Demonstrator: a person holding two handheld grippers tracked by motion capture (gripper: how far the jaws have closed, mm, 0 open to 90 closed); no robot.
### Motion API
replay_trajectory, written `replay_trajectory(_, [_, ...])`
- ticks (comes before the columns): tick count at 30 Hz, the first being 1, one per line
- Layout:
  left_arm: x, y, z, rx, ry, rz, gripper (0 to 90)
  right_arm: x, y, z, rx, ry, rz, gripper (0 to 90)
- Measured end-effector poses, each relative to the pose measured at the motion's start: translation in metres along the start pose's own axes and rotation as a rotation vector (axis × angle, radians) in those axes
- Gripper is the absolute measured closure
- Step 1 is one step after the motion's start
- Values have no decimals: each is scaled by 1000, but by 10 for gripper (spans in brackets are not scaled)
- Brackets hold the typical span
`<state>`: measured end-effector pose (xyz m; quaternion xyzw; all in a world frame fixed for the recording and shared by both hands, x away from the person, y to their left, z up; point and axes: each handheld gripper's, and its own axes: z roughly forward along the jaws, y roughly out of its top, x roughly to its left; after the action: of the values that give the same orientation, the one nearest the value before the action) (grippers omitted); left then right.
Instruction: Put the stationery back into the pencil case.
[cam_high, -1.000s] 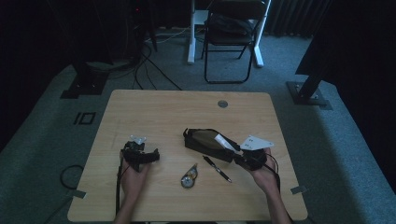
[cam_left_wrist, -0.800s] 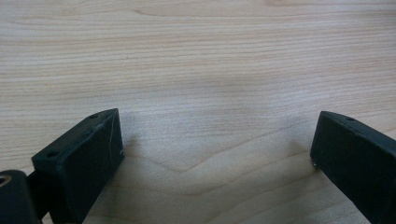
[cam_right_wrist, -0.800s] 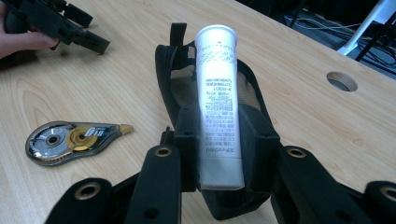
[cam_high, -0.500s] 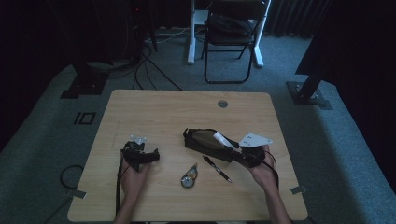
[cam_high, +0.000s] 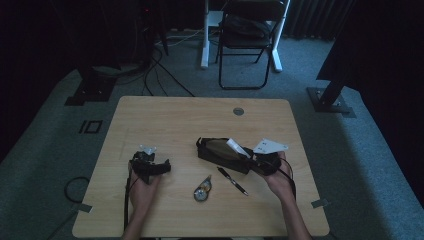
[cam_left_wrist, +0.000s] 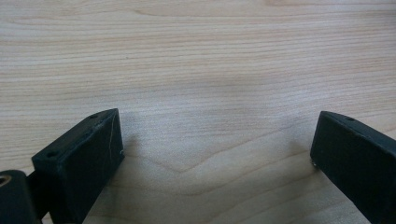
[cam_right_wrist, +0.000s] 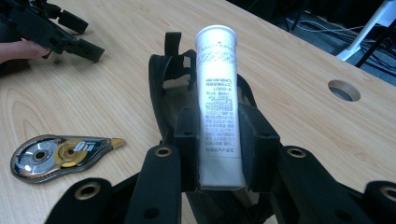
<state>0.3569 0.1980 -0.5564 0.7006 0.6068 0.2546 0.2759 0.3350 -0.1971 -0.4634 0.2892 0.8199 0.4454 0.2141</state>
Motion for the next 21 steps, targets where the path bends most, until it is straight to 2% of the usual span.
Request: replay_trajectory(21, [0, 0, 0, 0, 0, 1, 27, -6, 6, 15, 10, 18, 4, 714])
